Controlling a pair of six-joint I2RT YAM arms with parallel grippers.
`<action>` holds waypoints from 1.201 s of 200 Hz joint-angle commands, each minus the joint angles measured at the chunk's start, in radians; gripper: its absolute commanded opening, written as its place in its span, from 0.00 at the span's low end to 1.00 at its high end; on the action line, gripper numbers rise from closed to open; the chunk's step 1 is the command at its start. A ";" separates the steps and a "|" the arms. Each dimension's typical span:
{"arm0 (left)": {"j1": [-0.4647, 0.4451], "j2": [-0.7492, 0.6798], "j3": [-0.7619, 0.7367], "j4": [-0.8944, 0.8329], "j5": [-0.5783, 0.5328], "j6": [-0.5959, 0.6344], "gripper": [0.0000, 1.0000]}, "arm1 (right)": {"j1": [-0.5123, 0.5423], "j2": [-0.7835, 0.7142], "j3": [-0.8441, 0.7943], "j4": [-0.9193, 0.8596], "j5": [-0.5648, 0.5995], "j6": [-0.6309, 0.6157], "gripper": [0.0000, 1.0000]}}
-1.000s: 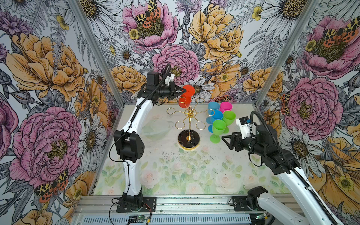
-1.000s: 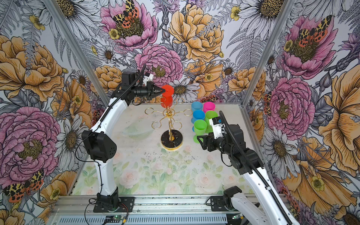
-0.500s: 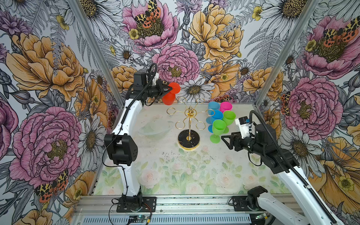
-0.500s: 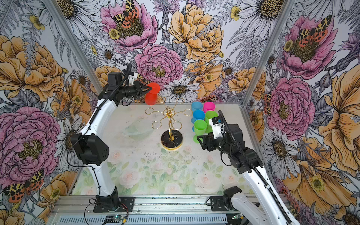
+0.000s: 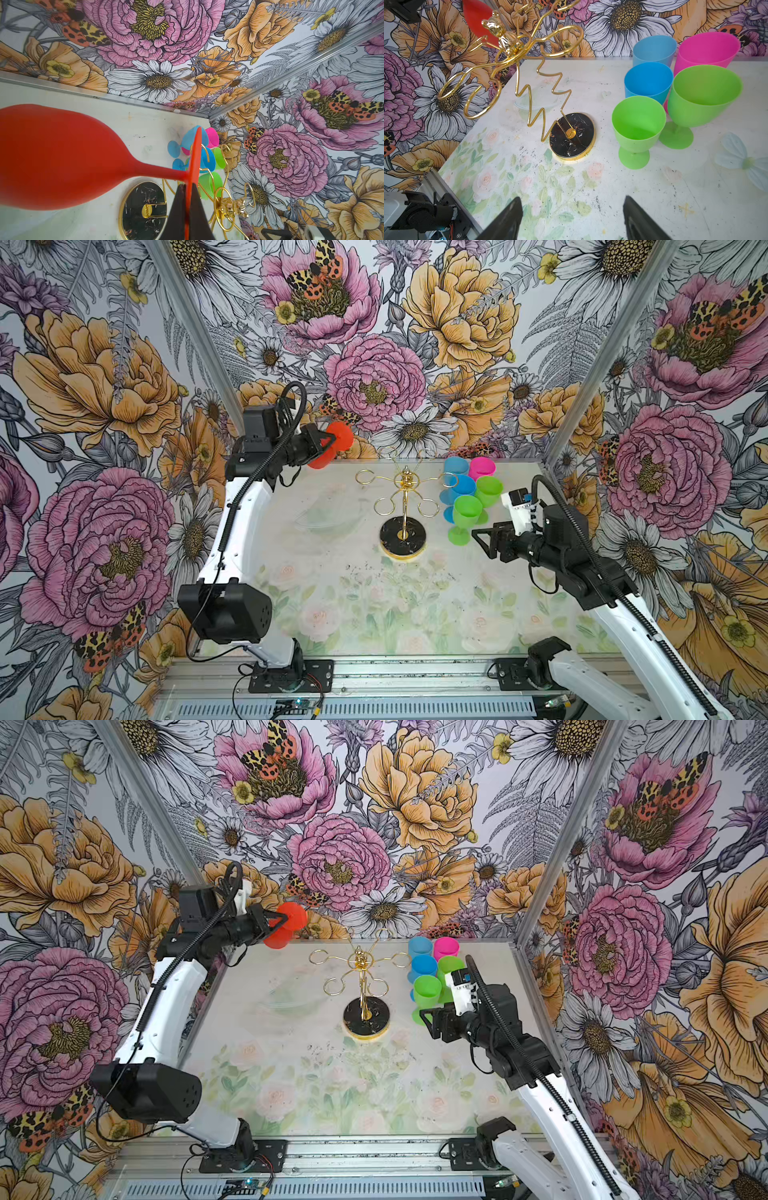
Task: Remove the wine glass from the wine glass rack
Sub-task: 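Carry the red glass by its foot toward the robot with the left gripper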
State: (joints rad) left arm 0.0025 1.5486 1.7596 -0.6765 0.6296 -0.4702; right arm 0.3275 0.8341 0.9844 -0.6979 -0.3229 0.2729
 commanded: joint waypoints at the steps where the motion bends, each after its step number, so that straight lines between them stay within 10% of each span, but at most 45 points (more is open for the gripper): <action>1: -0.002 -0.089 -0.064 -0.103 -0.113 0.123 0.00 | -0.002 0.010 0.007 0.035 -0.012 0.019 0.77; 129: -0.257 -0.685 -0.593 -0.233 -0.176 0.194 0.00 | 0.001 0.065 0.025 0.057 0.022 0.065 0.77; 240: -0.638 -0.766 -0.708 -0.182 -0.171 0.152 0.00 | -0.001 0.178 0.071 -0.037 0.113 0.181 0.76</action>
State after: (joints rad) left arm -0.5648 0.8047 1.0706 -0.9173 0.4603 -0.3183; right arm 0.3275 0.9844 0.9955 -0.6888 -0.2279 0.4232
